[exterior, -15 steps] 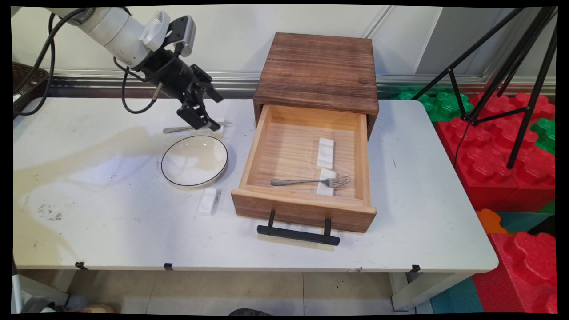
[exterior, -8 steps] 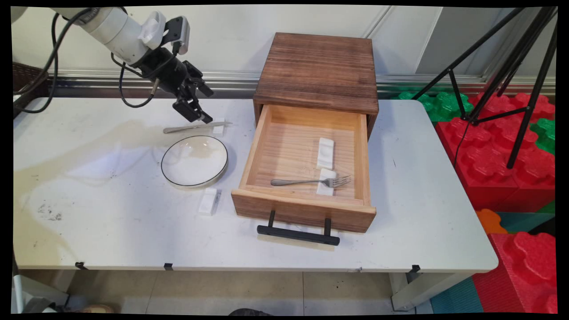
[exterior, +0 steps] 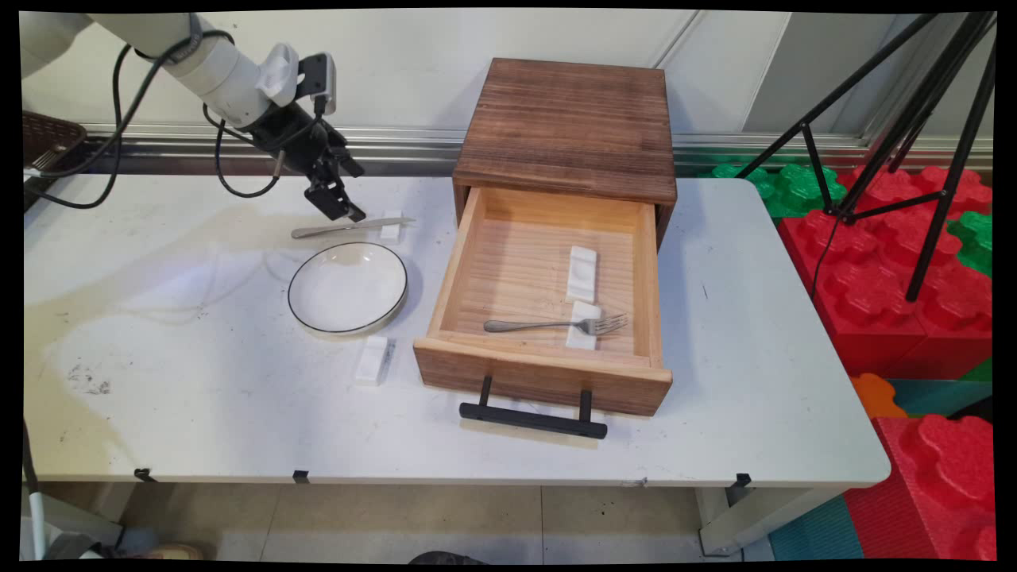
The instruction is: Pick up the knife from the left of the white plate
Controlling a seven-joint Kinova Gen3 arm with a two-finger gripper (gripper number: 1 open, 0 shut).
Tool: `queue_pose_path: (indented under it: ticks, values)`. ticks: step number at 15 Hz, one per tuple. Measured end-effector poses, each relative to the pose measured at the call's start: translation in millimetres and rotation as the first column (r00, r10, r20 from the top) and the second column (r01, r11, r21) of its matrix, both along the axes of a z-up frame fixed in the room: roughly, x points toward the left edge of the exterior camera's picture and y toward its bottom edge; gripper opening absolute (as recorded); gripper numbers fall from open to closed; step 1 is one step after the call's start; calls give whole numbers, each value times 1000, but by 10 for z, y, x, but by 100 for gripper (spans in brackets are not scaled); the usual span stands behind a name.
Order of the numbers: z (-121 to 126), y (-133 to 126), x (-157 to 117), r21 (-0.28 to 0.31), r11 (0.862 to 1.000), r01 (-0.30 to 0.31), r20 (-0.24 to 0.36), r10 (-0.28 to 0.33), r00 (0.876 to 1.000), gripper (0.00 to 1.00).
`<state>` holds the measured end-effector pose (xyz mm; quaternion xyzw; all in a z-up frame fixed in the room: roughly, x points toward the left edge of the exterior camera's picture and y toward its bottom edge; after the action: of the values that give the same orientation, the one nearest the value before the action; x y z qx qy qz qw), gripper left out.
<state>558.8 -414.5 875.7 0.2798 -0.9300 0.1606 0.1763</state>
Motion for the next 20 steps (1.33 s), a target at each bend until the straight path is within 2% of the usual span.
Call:
queue_pose_path:
  ticks: [6, 11, 20]
  values:
    - [-253, -125, 241, 31, 999, -30, 64, 28, 998, 100]
    - [-504, -245, 354, 61, 998, 6, 117, -13, 993, 100]
    - [-729, -382, 458, 84, 996, 40, 155, -53, 986, 100]
